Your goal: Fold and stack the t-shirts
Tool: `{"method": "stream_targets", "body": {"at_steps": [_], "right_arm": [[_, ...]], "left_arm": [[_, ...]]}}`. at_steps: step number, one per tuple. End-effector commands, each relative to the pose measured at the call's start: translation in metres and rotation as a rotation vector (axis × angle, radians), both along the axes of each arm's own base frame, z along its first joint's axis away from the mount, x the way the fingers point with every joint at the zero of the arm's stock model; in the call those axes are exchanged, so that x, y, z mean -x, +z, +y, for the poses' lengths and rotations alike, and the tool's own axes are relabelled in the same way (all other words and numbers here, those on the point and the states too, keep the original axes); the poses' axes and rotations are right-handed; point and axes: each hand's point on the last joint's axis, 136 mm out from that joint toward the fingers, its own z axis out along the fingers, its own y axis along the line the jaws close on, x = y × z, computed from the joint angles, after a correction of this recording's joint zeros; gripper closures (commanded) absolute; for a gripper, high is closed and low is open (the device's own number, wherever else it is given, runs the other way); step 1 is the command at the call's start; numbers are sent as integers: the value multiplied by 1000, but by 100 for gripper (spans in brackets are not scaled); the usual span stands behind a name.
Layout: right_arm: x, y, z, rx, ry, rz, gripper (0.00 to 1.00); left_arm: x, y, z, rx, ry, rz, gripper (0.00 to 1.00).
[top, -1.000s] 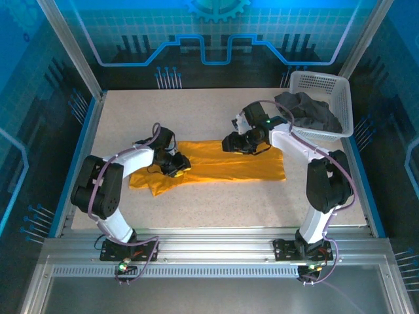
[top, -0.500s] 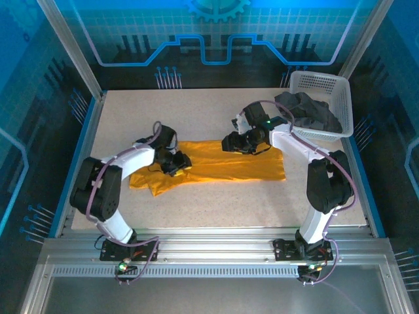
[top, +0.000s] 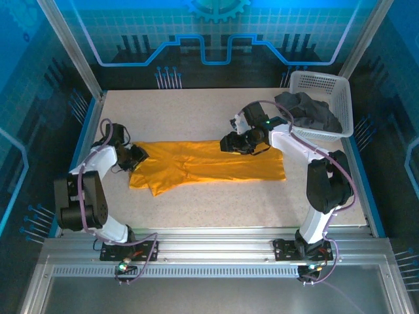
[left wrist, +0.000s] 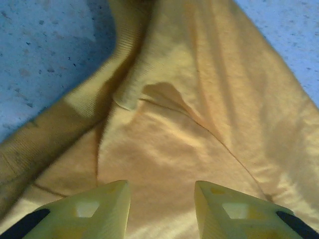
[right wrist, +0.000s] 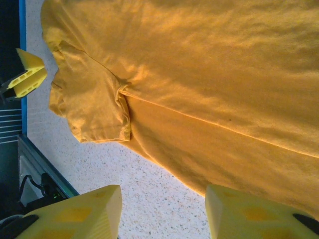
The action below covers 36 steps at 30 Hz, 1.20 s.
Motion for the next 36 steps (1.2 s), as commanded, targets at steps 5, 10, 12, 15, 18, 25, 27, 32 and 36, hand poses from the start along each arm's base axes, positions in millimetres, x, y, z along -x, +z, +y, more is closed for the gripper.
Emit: {"method": "stream_targets", "body": {"at_steps": [5, 10, 12, 15, 18, 25, 27, 32, 36], "right_arm": [[3, 3, 7, -10, 28, 4, 51], [3, 1, 7, -7, 24, 11, 51], [3, 1, 7, -9, 21, 10, 50], [1, 1, 8, -11, 18, 11, 50], [0, 1, 9, -12, 17, 11, 50], [1, -2, 10, -8, 17, 16, 50], [2, -2, 10, -7, 17, 16, 51], [5, -3, 9, -3, 16, 17, 51], [7, -3, 8, 1, 15, 14, 51]], "left_arm": [[7, -31, 10, -53, -34, 64, 60], [13, -39, 6, -39, -39, 80, 60], [18, -41, 6, -42, -38, 88, 60], [22, -42, 5, -40, -37, 88, 60], [23, -42, 0, -16, -41, 81, 60], [17, -33, -10, 8, -54, 41, 65], [14, -28, -13, 14, -59, 24, 71], [15, -19, -17, 18, -69, 9, 87], [20, -12, -16, 10, -65, 7, 95]]}}
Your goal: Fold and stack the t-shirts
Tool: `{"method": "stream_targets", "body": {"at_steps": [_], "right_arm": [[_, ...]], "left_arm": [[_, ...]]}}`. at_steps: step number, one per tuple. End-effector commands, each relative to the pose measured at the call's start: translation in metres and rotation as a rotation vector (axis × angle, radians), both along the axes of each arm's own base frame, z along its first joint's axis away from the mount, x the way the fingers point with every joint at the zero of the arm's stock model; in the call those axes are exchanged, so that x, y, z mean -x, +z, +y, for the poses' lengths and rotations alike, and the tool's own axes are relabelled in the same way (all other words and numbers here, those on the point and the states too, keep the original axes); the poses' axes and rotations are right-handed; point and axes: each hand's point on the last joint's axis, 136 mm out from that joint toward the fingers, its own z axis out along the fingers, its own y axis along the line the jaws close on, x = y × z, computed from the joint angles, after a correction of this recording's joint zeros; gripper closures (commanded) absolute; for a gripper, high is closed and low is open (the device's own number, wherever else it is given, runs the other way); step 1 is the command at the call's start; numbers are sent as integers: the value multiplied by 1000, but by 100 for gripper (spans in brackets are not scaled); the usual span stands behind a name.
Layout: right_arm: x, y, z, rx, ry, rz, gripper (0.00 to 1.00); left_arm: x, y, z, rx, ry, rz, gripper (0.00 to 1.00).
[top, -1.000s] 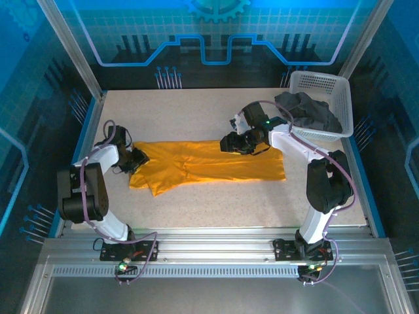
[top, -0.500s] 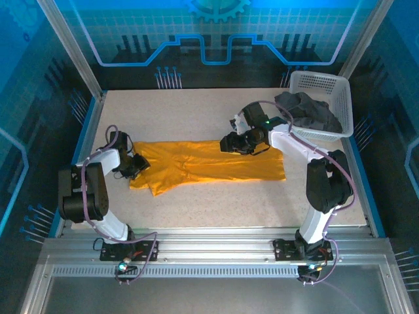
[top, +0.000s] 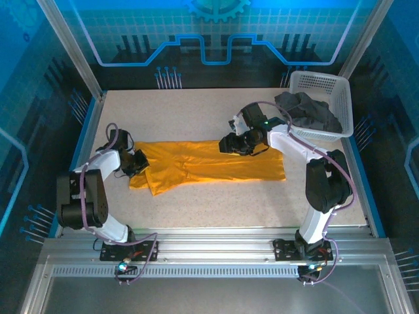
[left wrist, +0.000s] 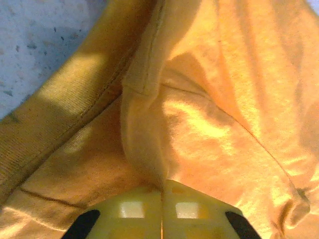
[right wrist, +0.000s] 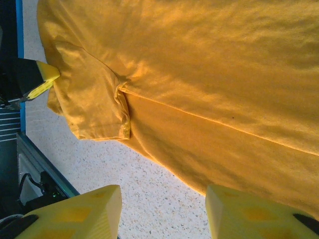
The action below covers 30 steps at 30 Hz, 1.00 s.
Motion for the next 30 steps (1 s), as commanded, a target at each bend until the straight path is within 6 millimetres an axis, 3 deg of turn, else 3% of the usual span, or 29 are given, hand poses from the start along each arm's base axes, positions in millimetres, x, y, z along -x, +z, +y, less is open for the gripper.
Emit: {"method": "stream_targets", "body": {"at_steps": [1, 8, 19, 30], "right_arm": [[4, 1, 4, -5, 8, 4, 51], [3, 1, 5, -7, 9, 4, 51], [4, 0, 4, -1, 15, 5, 51], [4, -3, 0, 2, 7, 14, 51]], "left_arm": [[11, 7, -6, 19, -3, 13, 97], [9, 21, -2, -2, 11, 7, 100], [-12, 42, 13, -28, 44, 36, 100], [-47, 39, 25, -17, 43, 74, 98]]}}
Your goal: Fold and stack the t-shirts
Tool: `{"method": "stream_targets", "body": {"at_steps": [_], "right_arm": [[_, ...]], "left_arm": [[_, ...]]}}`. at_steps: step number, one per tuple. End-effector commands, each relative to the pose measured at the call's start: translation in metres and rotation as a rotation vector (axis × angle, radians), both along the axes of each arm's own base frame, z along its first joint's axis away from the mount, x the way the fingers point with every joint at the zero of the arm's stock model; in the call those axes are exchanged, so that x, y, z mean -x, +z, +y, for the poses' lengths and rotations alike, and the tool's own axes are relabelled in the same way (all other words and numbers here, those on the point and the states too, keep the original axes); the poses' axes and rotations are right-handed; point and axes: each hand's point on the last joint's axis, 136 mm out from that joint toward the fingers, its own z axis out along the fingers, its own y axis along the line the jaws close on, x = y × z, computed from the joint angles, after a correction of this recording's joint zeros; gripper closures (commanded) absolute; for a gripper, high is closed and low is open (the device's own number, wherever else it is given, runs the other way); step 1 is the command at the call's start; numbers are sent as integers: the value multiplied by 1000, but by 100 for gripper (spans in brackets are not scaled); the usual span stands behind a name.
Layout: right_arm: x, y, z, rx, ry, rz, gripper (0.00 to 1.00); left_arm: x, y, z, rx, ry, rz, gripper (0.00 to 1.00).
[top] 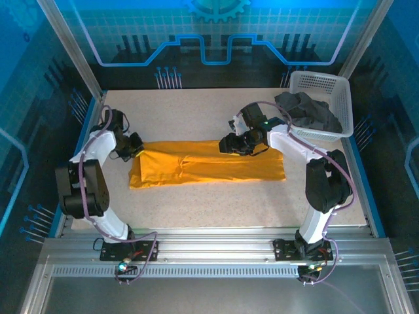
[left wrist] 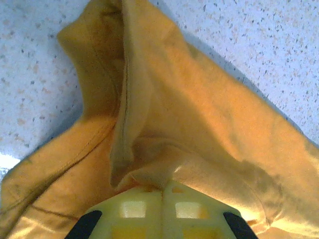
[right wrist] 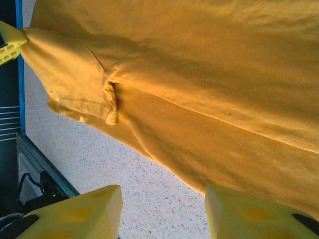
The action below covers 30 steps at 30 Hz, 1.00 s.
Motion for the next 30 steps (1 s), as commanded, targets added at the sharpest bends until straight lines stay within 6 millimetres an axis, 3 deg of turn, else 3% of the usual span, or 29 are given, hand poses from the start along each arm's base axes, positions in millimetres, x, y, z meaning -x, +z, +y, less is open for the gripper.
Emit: {"method": "stream_targets", "body": {"at_steps": [1, 16, 20, 22, 25, 30], "right_arm": [[3, -3, 0, 2, 6, 14, 51], [10, -7, -5, 20, -3, 26, 51], [11, -10, -10, 36, -10, 25, 51], [11, -12, -15, 47, -17, 24, 51], [9, -16, -31, 83, -41, 20, 52], [-3, -27, -78, 174, -131, 25, 55]], "left_arm": [[-4, -5, 8, -2, 13, 47, 98], [-31, -53, 35, -123, 4, 138, 87], [-28, -56, 38, -145, 1, 158, 72], [-28, -51, 42, -168, 0, 152, 67], [-26, -27, 51, -237, 16, 114, 60], [-6, 23, 62, -319, 147, 16, 55]]}}
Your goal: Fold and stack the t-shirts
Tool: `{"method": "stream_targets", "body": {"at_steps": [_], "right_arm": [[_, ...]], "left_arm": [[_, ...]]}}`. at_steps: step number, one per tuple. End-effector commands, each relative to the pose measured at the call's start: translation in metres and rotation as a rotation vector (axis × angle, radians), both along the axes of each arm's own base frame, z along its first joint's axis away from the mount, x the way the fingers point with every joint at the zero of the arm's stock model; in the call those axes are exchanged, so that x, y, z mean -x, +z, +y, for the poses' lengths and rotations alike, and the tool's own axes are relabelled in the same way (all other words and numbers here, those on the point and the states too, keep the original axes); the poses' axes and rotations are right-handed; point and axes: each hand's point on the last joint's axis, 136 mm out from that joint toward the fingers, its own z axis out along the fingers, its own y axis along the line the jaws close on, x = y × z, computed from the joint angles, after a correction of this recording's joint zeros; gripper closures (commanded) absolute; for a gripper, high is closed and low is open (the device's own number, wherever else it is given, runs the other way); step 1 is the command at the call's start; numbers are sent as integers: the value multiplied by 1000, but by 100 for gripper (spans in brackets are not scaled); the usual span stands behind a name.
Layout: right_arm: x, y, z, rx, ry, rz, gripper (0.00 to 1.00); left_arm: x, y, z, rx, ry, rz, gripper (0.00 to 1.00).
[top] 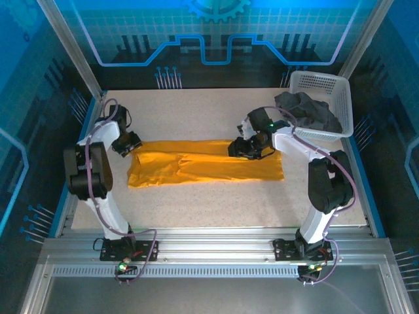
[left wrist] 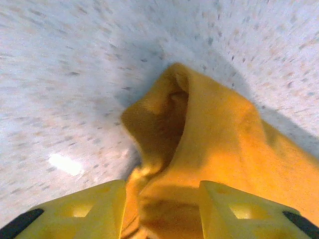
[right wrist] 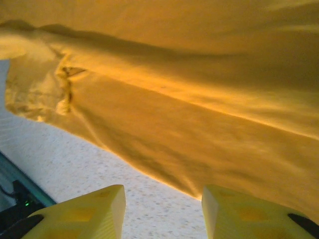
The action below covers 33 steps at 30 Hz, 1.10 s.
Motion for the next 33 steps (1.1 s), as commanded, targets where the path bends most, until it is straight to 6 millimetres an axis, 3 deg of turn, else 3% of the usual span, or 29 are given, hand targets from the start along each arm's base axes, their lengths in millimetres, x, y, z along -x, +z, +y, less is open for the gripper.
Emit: {"method": "stream_targets", "body": {"at_steps": [1, 7, 12, 15, 19, 22, 26, 31, 33], "right_arm": [[-6, -2, -40, 97, -61, -13, 56], [-22, -28, -86, 363, -81, 25, 67], [-37, -53, -108, 552, -67, 84, 73], [-40, -68, -115, 632, -47, 122, 73], [-30, -85, -118, 714, -14, 180, 73], [-12, -90, -117, 753, 4, 213, 72], [29, -93, -106, 758, 1, 266, 72], [86, -93, -68, 670, -19, 319, 71], [105, -93, -44, 610, -24, 338, 71]], "left_arm": [[19, 46, 8, -60, 108, -95, 56], [41, 32, -67, 182, 188, -105, 68], [33, 9, -122, 287, 189, -38, 71], [22, -13, -139, 315, 198, 36, 73], [9, -42, -141, 301, 227, 110, 75], [-12, -51, -140, 268, 208, 134, 75], [-63, -56, -152, 297, 155, 102, 74], [-141, -54, -208, 411, 16, -43, 71], [-176, -48, -242, 478, -56, -139, 70]]}}
